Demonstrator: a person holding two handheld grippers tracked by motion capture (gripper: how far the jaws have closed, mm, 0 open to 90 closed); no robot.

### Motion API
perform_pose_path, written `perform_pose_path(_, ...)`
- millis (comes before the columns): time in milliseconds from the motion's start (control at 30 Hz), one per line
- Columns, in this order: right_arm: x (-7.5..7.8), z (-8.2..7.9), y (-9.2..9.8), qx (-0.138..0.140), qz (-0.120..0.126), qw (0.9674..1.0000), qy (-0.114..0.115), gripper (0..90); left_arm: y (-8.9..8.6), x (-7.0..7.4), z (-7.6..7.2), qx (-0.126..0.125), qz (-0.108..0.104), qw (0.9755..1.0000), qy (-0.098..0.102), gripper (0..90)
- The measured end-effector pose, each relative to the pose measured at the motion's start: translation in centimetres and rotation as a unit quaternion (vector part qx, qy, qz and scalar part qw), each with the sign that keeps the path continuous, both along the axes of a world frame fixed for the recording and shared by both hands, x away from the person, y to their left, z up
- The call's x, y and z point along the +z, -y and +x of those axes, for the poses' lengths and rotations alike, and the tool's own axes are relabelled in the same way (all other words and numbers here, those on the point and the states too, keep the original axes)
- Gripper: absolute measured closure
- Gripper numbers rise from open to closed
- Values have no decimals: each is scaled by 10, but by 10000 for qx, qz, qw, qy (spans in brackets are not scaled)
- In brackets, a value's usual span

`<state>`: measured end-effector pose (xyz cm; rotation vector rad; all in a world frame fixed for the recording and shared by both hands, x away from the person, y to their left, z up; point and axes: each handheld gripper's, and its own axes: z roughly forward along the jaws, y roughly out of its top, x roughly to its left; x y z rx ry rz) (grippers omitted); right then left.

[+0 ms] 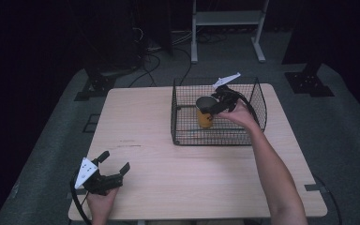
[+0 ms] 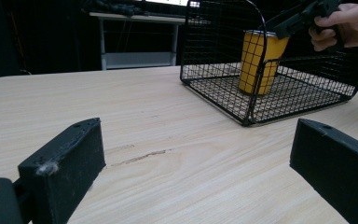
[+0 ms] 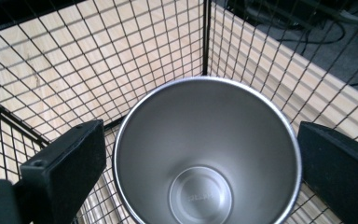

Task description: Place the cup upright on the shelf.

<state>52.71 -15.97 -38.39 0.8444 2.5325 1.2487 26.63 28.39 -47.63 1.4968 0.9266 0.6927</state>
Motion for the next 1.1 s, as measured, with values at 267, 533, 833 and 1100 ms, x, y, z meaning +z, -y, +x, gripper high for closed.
perform_pose_path(267,17,-4,9,-113,286,9991,283,26,0,0,1,17,-8,10000,5,24)
perform_pose_path(533,25,-8,15,-108,394,9987,317,26,0,0,1,30,12,10000,2,24)
perform_pose_path(833,34,-17,14,-10,411,9988,278,26,0,0,0,4,10,10000,0,24)
perform_pose_path(1100,38,-27,9,131,380,9990,200,26,1,0,0,-12,17,10000,16,24)
